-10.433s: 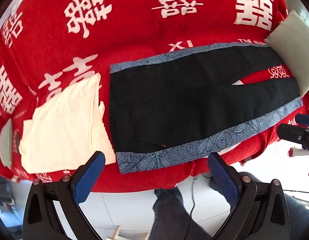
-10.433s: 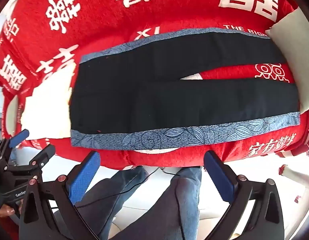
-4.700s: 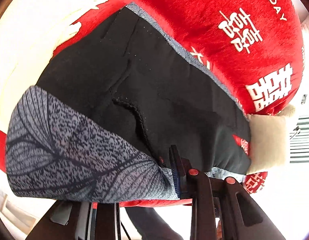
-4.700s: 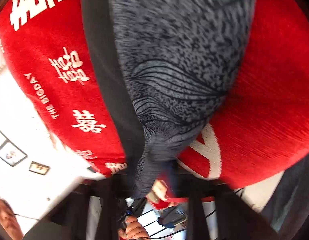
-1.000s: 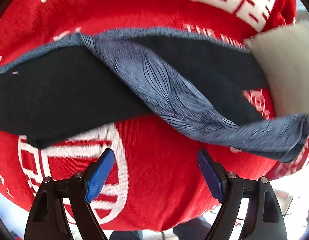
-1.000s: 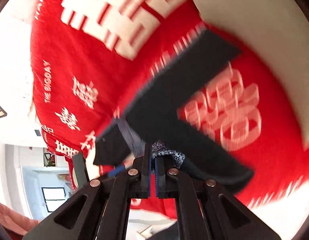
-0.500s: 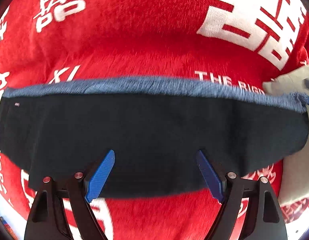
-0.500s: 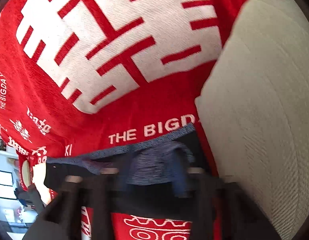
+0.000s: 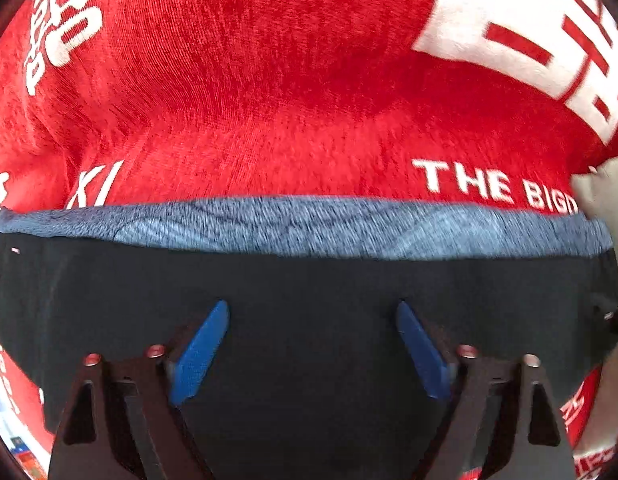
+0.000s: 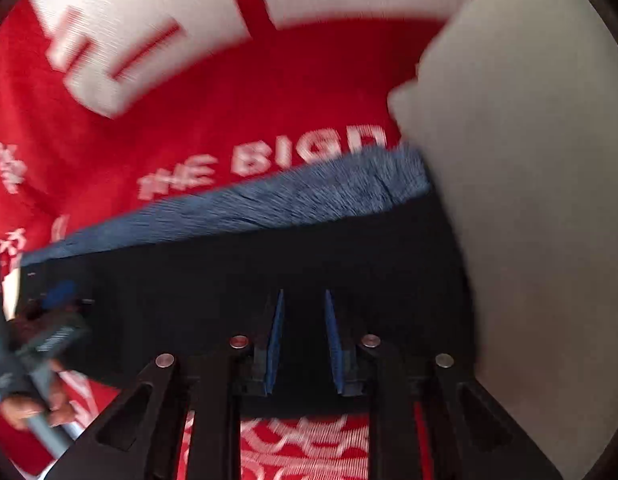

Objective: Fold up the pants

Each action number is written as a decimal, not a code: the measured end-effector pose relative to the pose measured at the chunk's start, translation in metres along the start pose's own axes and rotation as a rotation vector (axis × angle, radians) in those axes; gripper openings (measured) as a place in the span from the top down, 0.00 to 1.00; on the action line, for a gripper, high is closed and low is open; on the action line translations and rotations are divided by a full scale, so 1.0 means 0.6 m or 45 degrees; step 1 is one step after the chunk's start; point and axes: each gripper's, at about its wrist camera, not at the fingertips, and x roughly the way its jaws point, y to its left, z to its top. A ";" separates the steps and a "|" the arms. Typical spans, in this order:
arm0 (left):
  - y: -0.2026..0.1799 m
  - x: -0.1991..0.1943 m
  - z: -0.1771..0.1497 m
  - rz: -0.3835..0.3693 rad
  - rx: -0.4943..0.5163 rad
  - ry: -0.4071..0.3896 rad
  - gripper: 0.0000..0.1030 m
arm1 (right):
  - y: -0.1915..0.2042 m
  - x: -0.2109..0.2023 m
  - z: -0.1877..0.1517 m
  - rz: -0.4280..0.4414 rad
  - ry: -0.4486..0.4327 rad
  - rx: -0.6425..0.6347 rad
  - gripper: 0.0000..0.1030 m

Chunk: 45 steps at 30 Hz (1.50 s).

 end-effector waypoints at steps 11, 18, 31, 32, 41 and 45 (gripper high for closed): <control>0.085 -0.051 0.012 0.018 -0.017 -0.057 0.05 | 0.103 -0.055 0.050 0.254 -0.123 -0.334 0.45; 0.190 -0.074 -0.030 0.024 -0.084 -0.036 0.05 | 0.288 -0.017 0.048 0.387 -0.032 -0.721 0.45; 0.306 -0.069 -0.072 -0.128 -0.085 -0.032 0.05 | 0.533 0.109 0.035 0.231 0.134 -1.088 0.45; 0.306 -0.066 -0.070 -0.142 -0.089 -0.032 0.05 | 0.538 0.111 0.035 0.219 0.153 -1.114 0.45; 0.348 -0.078 -0.090 -0.208 -0.139 -0.013 0.05 | 0.576 0.127 0.027 0.106 0.277 -1.165 0.94; 0.371 -0.078 -0.089 -0.201 -0.135 -0.028 0.05 | 0.590 0.123 0.036 0.157 0.258 -1.084 0.94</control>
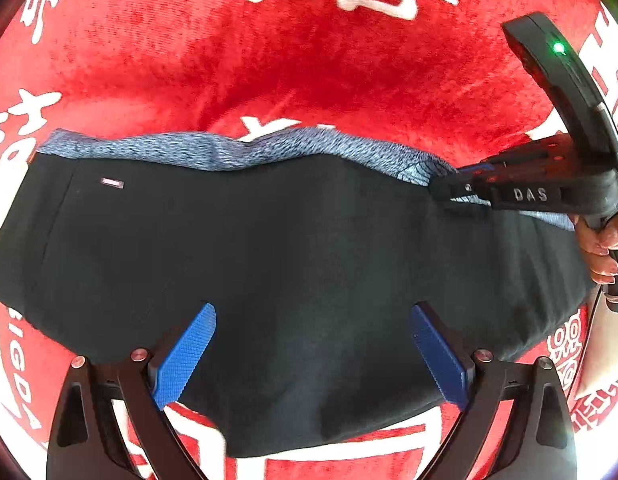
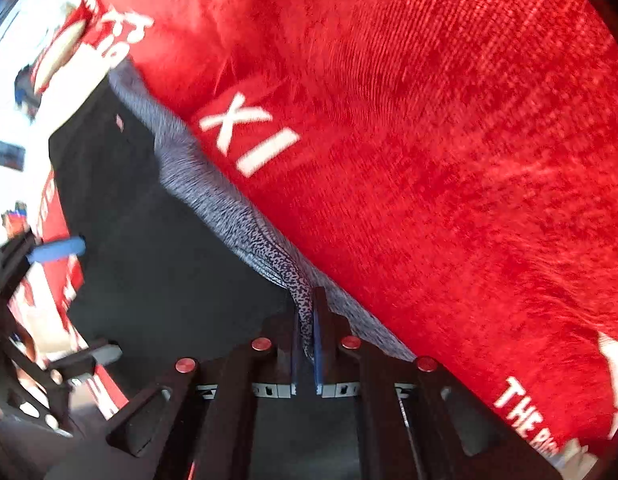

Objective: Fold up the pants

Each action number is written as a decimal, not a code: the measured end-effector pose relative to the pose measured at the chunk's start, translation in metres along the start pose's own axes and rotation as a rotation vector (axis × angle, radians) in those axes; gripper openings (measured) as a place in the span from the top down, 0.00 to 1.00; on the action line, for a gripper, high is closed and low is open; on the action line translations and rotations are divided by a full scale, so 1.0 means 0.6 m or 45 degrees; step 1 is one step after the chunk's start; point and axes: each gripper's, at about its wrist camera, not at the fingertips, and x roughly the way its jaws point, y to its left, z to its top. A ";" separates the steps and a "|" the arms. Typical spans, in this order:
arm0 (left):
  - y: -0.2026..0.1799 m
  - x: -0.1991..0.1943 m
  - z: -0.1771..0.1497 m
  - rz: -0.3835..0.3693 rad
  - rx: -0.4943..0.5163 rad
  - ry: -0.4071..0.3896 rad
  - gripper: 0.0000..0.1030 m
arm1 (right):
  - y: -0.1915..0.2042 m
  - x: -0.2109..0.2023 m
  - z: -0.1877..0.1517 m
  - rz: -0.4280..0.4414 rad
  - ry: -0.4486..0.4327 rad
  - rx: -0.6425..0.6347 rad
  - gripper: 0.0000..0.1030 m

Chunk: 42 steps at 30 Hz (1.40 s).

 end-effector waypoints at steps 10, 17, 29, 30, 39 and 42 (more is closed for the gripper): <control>-0.001 0.002 0.019 0.069 0.063 -0.003 0.05 | -0.054 -0.082 -0.098 -0.198 -0.255 0.438 0.41; -0.066 0.016 0.024 0.010 0.136 0.026 0.05 | -0.224 -0.177 -0.437 -0.256 -0.415 1.410 0.57; -0.240 0.107 0.029 -0.013 0.266 0.111 0.05 | -0.319 -0.148 -0.586 -0.138 -0.578 1.684 0.61; -0.246 0.109 0.025 0.010 0.267 0.107 0.05 | -0.322 -0.149 -0.582 -0.156 -0.554 1.679 0.85; -0.285 0.106 -0.033 0.047 0.392 0.079 0.05 | -0.280 -0.141 -0.619 -0.234 -0.497 1.579 0.90; -0.277 0.101 -0.025 0.019 0.356 0.114 0.05 | -0.276 -0.150 -0.621 -0.252 -0.516 1.583 0.69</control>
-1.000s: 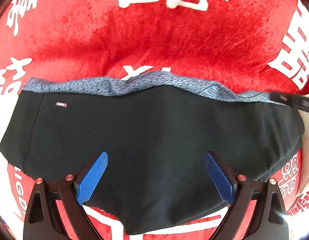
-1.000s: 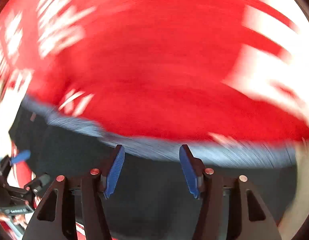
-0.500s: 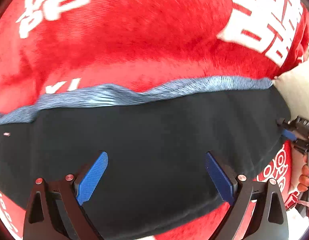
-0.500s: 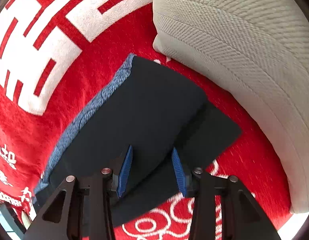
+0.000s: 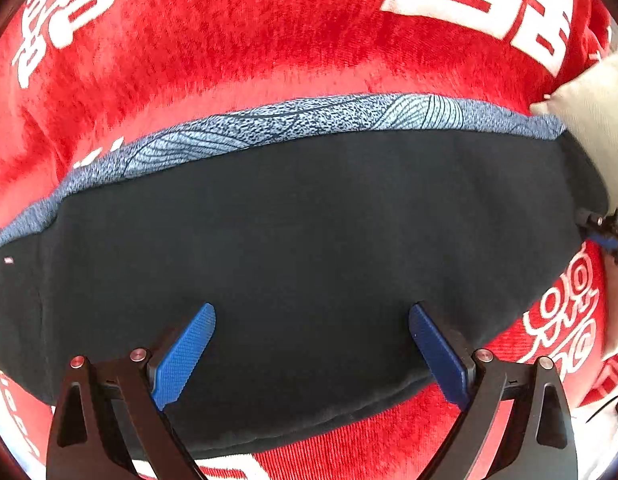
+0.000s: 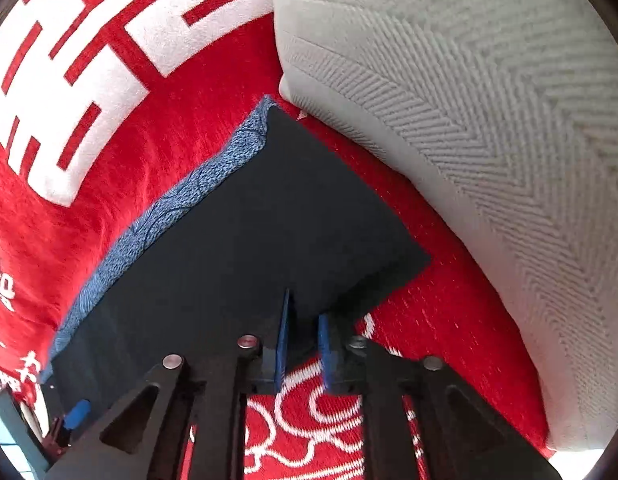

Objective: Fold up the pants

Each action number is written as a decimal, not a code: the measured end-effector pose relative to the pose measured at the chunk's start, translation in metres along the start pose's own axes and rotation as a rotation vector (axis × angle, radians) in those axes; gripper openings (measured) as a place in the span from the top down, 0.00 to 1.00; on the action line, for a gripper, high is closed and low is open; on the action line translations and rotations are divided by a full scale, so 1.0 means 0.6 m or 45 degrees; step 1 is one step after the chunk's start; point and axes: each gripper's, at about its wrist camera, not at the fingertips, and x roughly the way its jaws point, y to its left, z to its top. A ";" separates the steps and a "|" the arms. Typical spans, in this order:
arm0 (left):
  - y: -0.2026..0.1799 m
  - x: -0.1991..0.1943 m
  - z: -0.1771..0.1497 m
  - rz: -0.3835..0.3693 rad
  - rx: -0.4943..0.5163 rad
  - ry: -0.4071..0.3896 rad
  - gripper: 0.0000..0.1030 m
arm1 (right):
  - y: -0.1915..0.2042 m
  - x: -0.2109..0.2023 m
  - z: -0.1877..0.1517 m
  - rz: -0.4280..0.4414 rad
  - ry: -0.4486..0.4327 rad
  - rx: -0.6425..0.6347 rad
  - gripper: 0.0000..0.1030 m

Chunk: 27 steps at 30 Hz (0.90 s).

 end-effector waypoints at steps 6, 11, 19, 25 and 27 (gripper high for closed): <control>0.054 -0.036 0.029 0.036 -0.061 -0.078 0.05 | 0.016 -0.062 -0.023 -0.114 -0.046 -0.055 0.52; 0.116 -0.032 0.092 0.135 -0.100 -0.189 0.05 | 0.085 -0.049 0.002 -0.094 -0.118 -0.233 0.54; 0.217 0.042 0.112 0.224 -0.184 -0.140 0.01 | 0.119 0.034 -0.019 -0.165 -0.048 -0.375 0.54; 0.300 0.012 0.064 0.322 -0.289 -0.072 0.01 | 0.118 0.035 -0.013 -0.156 -0.019 -0.397 0.53; 0.333 -0.003 0.030 0.334 -0.353 -0.052 0.01 | 0.124 0.039 -0.015 -0.180 -0.028 -0.417 0.52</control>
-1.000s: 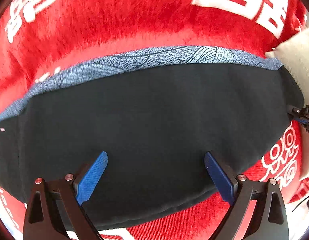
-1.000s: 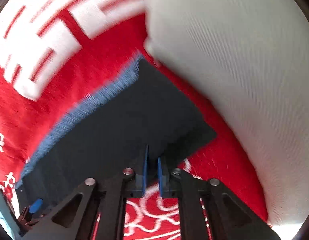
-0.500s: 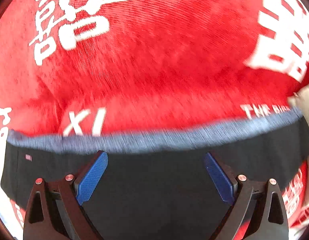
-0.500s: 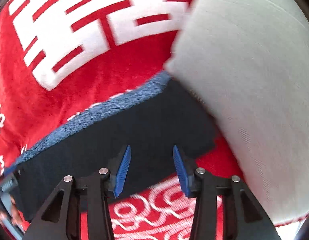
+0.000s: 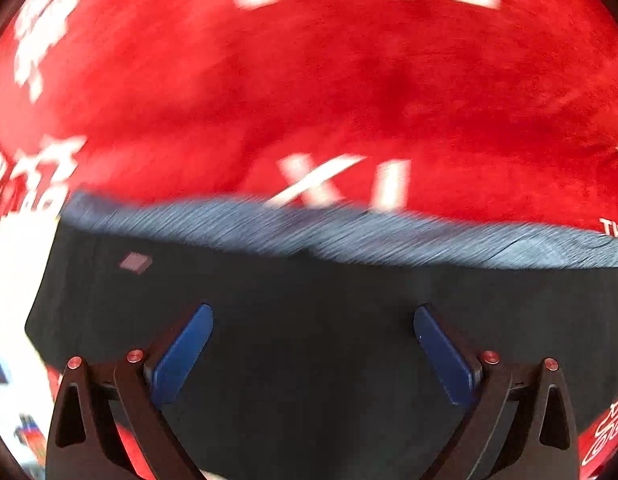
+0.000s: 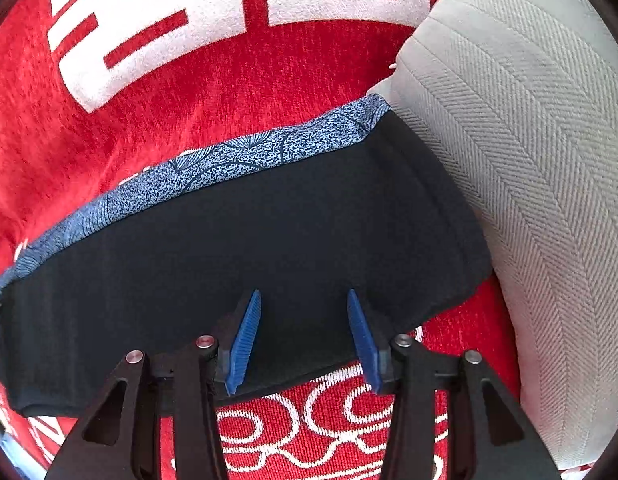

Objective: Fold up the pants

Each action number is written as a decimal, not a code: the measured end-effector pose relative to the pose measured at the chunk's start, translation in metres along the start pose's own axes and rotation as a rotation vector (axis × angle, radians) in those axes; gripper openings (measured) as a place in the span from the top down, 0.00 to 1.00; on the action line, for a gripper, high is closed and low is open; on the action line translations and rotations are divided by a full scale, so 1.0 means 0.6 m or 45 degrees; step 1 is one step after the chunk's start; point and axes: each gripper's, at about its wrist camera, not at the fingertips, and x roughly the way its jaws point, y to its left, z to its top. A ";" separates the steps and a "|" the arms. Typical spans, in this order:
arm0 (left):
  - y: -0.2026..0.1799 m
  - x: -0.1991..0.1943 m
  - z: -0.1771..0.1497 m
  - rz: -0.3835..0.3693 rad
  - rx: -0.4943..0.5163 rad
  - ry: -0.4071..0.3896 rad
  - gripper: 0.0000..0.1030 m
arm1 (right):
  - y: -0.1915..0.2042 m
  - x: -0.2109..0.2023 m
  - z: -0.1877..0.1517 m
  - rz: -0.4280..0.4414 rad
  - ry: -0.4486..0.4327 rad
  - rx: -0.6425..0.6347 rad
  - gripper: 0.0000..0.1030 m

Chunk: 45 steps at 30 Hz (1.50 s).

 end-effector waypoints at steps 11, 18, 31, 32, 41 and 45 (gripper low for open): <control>0.167 -0.032 -0.020 0.127 -0.104 -0.046 0.01 | 0.038 -0.009 0.011 -0.123 0.033 0.004 0.50; 0.249 -0.033 0.081 0.226 -0.100 -0.169 0.01 | 0.207 -0.067 -0.012 0.193 0.029 -0.205 0.49; 0.388 0.050 0.111 -0.158 0.051 -0.015 0.01 | 0.755 -0.013 -0.008 0.618 0.071 -1.209 0.41; 0.394 0.056 0.112 -0.181 0.059 -0.004 0.01 | 0.774 -0.011 -0.014 0.602 0.067 -1.244 0.41; 0.425 0.106 0.111 -0.355 0.078 0.128 0.19 | 0.855 0.044 -0.027 0.502 0.161 -1.350 0.41; 0.430 0.093 0.111 -0.366 0.085 0.099 0.40 | 0.868 0.078 -0.034 0.453 0.291 -1.332 0.88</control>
